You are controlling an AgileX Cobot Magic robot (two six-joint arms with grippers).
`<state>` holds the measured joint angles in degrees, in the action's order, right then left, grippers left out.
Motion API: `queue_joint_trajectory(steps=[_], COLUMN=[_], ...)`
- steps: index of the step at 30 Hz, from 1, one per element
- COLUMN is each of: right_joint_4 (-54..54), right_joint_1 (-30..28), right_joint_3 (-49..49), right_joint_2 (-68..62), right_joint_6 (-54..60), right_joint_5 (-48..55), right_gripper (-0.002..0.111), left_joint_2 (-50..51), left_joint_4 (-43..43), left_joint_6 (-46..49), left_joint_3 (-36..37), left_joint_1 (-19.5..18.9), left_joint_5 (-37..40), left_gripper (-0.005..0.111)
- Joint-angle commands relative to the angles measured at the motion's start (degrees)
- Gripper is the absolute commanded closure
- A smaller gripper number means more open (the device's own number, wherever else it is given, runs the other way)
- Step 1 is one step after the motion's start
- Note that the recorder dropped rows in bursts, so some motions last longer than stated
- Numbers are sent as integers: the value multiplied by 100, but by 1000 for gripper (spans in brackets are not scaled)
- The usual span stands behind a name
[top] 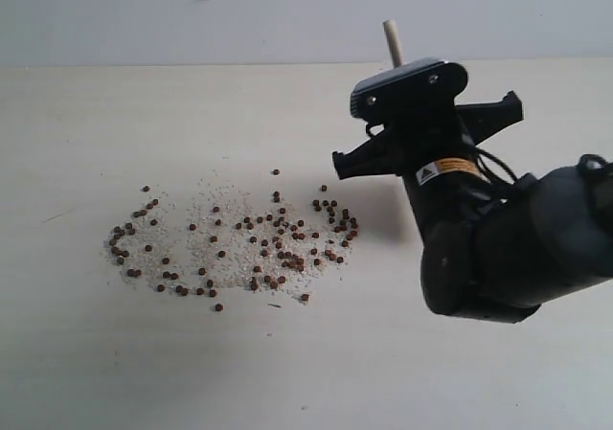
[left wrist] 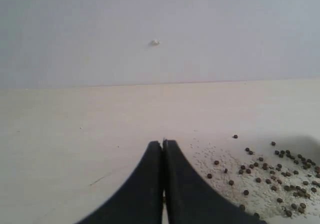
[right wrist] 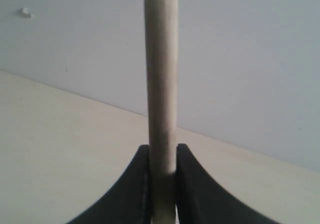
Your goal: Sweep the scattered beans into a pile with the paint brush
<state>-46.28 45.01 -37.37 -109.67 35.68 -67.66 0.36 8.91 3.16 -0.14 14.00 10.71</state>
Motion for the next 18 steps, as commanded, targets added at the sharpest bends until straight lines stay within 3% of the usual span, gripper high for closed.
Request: queue_joint_trajectory(steps=[1,18], right_joint_4=[-325,-286], right_joint_1=[295,560], right_joint_3=[-250,-1396], right_joint_2=[-321,-653], right_joint_6=[24,-275], right_joint_5=[-230,1483], right_gripper=[108,108], left_joint_2=[-36,-36], left_joint_4=[23,23], left_joint_6=[-18,-18], left_joint_3=[14,14], left_joint_1=[32,32], left_joint_5=[3,3], left_gripper=[105,105])
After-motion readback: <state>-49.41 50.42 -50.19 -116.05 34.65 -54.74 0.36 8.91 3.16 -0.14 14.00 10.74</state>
